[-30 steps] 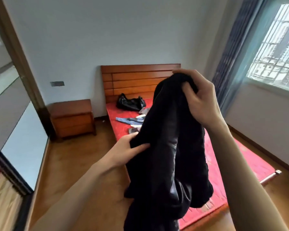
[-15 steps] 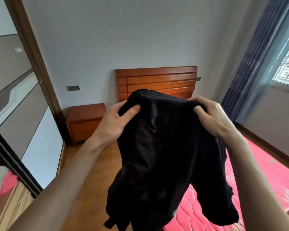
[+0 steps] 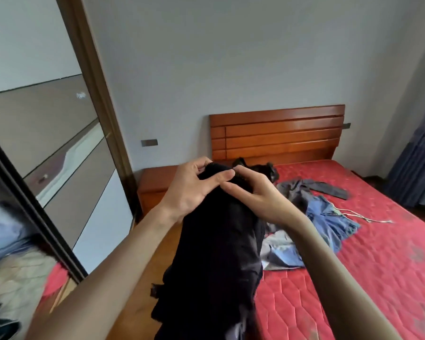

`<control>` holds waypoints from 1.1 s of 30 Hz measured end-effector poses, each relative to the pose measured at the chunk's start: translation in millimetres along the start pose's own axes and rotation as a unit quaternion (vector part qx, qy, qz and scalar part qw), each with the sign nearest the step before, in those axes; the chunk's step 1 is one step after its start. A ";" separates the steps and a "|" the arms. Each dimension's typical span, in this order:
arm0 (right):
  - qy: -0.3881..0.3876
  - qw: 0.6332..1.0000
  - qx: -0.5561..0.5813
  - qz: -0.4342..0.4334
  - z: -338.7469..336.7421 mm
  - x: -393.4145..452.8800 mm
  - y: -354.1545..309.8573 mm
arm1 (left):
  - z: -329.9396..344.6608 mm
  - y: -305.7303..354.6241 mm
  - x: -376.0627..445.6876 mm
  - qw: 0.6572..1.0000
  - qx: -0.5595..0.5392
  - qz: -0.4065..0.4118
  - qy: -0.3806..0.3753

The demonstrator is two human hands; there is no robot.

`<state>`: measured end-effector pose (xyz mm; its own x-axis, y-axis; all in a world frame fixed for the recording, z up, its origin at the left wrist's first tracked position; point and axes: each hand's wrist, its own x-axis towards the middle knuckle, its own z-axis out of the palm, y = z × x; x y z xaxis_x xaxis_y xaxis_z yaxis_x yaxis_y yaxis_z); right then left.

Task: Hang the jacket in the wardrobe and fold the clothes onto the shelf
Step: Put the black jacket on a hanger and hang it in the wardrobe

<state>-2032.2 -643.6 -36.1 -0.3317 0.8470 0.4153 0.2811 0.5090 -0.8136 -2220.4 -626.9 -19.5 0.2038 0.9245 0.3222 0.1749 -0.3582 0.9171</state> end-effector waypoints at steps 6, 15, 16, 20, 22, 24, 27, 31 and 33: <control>-0.026 0.992 0.120 -0.027 52.3 82.2 9.7 | -50.9 -48.4 1.3 0.992 -0.067 -0.078 0.076; -0.087 0.936 0.340 0.008 132.1 174.1 3.4 | -130.3 -132.0 -57.5 0.956 -0.012 -0.238 0.171; -0.091 0.941 0.327 -0.001 135.9 183.1 4.6 | -140.2 -133.9 -56.8 0.952 -0.001 -0.240 0.189; -0.105 0.973 0.202 -0.046 136.3 217.4 18.5 | -179.0 -134.4 -52.2 0.943 -0.011 -0.232 0.241; -0.105 0.982 0.149 -0.053 135.7 229.9 26.8 | -197.8 -132.8 -49.3 0.943 -0.018 -0.225 0.244; -0.098 0.987 0.125 -0.038 139.8 241.0 36.9 | -215.0 -129.2 -43.5 0.948 -0.026 -0.217 0.233; -0.079 0.996 0.038 -0.035 155.3 256.4 54.8 | -240.0 -120.9 -26.7 0.953 -0.031 -0.191 0.233; -0.053 0.991 -0.061 -0.104 190.6 270.6 71.8 | -276.0 -100.9 -2.1 0.952 -0.021 -0.137 0.274; -0.036 0.985 -0.079 -0.148 211.3 277.6 70.8 | -294.3 -91.1 6.9 0.951 -0.038 -0.122 0.282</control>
<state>-2294.6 -404.8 -64.4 -0.4817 0.6484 0.5896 0.2978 0.7538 -0.5857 -2518.4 -549.4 -31.8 -0.3864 0.9097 0.1523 0.0764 -0.1330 0.9882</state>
